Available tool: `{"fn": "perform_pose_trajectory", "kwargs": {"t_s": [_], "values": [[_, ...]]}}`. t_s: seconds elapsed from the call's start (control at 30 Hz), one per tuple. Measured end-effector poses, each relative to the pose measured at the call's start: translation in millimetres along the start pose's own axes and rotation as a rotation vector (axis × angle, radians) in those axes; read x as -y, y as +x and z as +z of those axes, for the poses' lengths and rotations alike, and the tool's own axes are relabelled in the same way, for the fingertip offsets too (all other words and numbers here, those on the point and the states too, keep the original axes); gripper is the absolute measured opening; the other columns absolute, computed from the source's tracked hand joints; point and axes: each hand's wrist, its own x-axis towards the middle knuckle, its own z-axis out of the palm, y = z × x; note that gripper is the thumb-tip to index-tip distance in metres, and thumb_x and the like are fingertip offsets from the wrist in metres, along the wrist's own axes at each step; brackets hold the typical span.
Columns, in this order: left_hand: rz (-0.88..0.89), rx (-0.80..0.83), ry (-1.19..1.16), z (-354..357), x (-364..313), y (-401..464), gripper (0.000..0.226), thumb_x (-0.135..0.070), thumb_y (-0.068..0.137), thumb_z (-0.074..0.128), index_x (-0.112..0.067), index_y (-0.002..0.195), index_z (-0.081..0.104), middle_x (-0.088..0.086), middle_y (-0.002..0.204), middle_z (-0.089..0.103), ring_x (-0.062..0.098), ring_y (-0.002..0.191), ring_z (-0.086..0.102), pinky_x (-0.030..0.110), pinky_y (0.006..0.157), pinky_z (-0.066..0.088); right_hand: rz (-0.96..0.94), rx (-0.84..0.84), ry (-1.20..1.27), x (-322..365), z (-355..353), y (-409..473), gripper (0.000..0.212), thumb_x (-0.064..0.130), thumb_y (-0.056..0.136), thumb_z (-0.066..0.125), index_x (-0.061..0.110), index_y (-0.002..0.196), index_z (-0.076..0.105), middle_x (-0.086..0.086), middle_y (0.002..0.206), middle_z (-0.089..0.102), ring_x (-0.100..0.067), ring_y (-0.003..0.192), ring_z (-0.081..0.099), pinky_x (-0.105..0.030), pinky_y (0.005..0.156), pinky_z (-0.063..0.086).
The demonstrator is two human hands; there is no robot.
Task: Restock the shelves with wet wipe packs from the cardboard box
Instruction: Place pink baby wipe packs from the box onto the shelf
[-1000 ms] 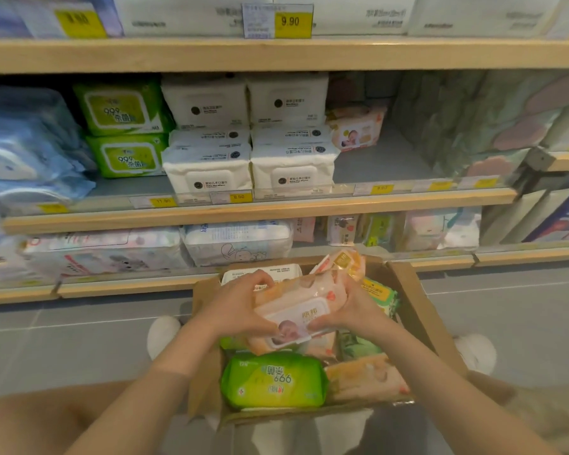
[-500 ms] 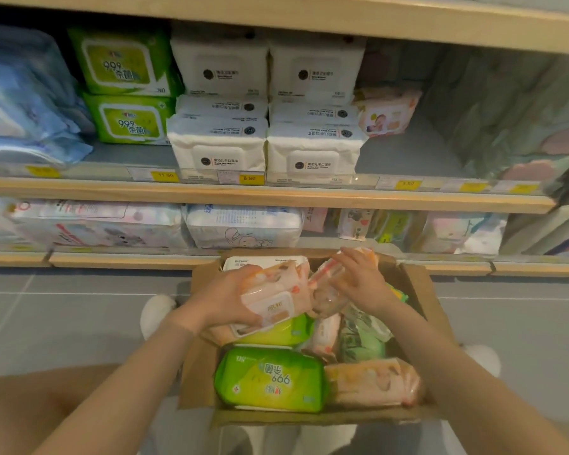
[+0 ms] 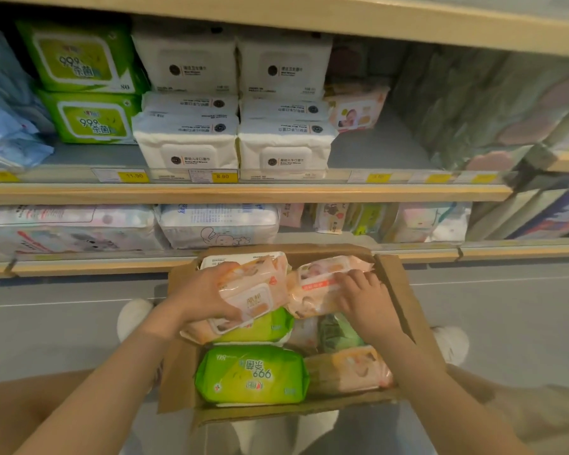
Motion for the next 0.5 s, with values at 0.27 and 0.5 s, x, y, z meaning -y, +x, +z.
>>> {"fn": "perform_pose_trajectory", "kwargs": {"t_s": [0.27, 0.5], "values": [[0.007, 0.000, 0.052, 2, -2, 0, 0.106, -0.041, 0.052, 0.087, -0.033, 0.142, 0.032, -0.008, 0.134, 0.048, 0.007, 0.103, 0.044, 0.026, 0.079, 0.039, 0.454, 0.015, 0.500, 5, -10, 19, 0.039, 0.045, 0.093, 0.048, 0.019, 0.122, 0.046, -0.006, 0.108, 0.062, -0.027, 0.101, 0.058, -0.032, 0.069, 0.040], [0.005, 0.008, 0.078, 2, 3, 6, 0.105, -0.043, 0.053, 0.086, -0.034, 0.142, 0.031, -0.008, 0.132, 0.050, 0.008, 0.101, 0.045, 0.026, 0.078, 0.040, 0.639, 0.023, 0.251, 14, -8, 24, 0.048, 0.054, 0.085, 0.059, 0.024, 0.123, 0.054, -0.008, 0.133, 0.042, -0.028, 0.123, 0.041, -0.043, 0.096, 0.039]]}}
